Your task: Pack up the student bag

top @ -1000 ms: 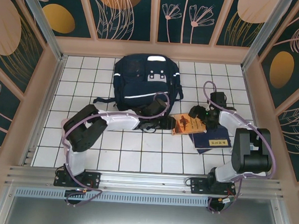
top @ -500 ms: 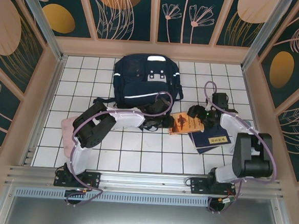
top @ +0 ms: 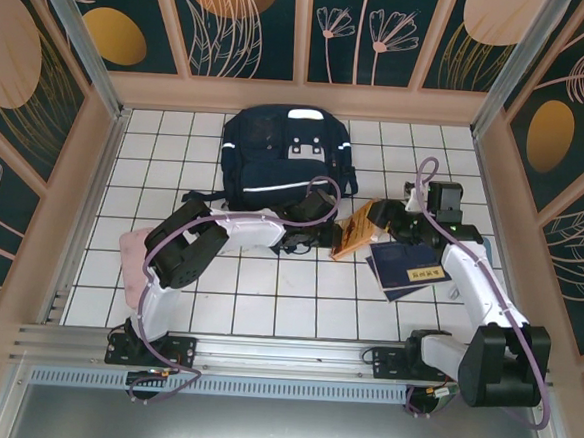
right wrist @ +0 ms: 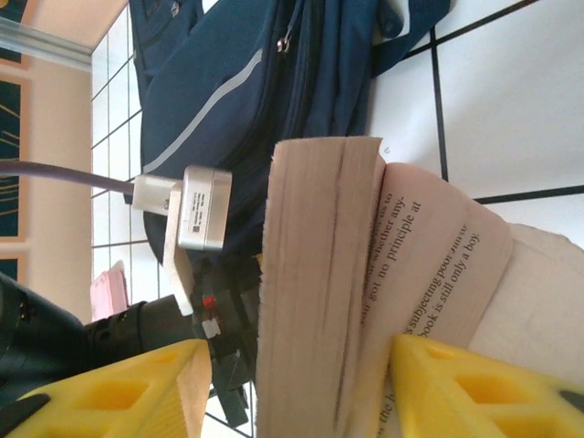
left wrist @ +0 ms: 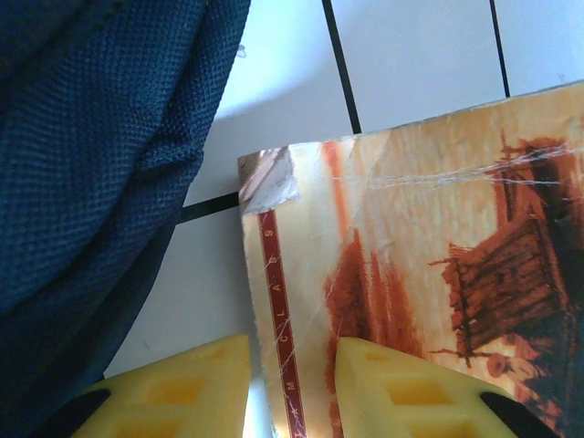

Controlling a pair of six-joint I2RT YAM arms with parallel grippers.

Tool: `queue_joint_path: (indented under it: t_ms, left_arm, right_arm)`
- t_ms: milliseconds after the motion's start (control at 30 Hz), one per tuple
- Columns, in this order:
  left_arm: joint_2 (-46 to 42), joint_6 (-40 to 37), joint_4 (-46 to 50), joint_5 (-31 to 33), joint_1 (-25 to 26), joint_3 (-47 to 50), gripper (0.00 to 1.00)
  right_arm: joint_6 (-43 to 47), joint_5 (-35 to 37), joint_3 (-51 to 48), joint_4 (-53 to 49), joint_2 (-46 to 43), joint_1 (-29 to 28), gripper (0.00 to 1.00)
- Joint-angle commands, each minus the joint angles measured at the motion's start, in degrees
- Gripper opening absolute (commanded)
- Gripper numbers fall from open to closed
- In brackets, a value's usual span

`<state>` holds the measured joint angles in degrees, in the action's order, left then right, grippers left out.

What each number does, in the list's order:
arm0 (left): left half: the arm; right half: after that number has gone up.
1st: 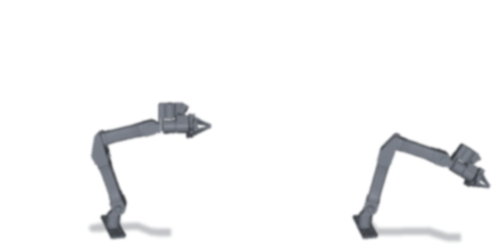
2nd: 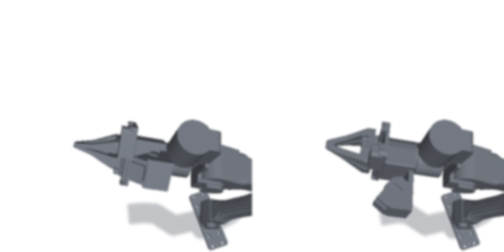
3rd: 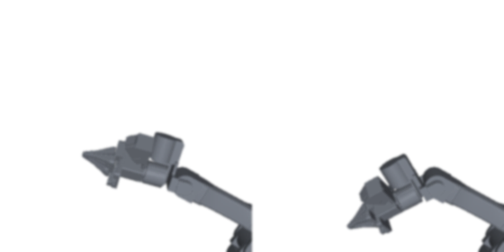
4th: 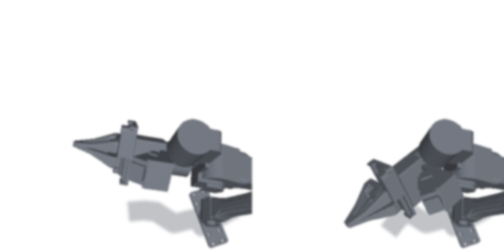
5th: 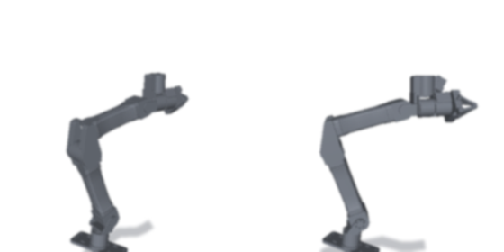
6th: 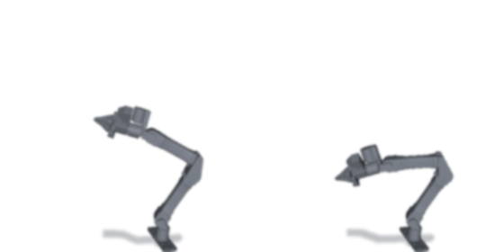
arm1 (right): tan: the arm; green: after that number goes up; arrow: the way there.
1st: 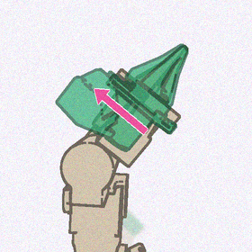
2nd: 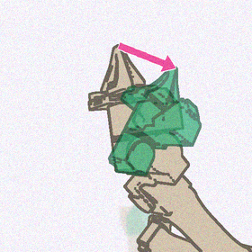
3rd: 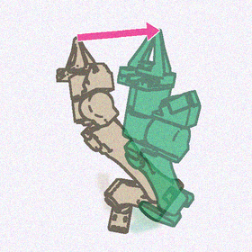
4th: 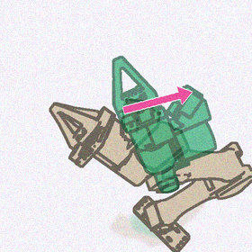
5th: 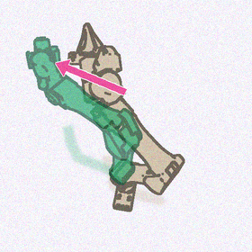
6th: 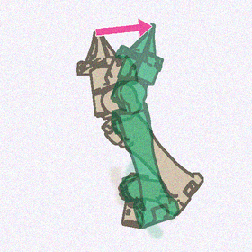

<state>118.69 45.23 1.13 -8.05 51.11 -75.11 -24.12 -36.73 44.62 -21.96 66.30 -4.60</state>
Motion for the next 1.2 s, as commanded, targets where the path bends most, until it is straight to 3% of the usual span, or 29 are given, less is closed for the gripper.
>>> queue_joint_path:
  t_ms: [0,233,600,833,1000,1167]
  left_arm:
    - [3.1,-1.7,1.0,0.3,0.5,-0.9,0.32]
    - [3.0,-2.3,1.2,0.9,0.5,-0.7,0.33]
    - [-0.4,-4.3,2.2,0.5,0.5,-1.3,0.38]
    - [-8.0,-2.1,1.6,3.7,0.5,-0.3,0.65]
    - [-15.2,4.9,-2.6,5.6,0.1,5.1,0.82]
    - [-22.3,13.5,-9.6,4.1,-1.2,9.3,0.93]
  right_arm:
    - [-1.1,-4.8,1.0,-5.8,1.4,-1.5,0.53]
    - [-2.4,5.3,3.4,-8.8,2.7,-1.5,0.53]
    - [-0.3,12.5,6.9,-13.2,3.1,-1.4,0.26]
    - [-3.3,16.1,7.4,-12.4,-0.9,-1.1,0.22]
    - [-9.0,16.1,6.6,-7.1,-5.6,1.0,0.20]
    - [-17.2,12.7,4.7,2.8,-12.2,4.7,0.21]
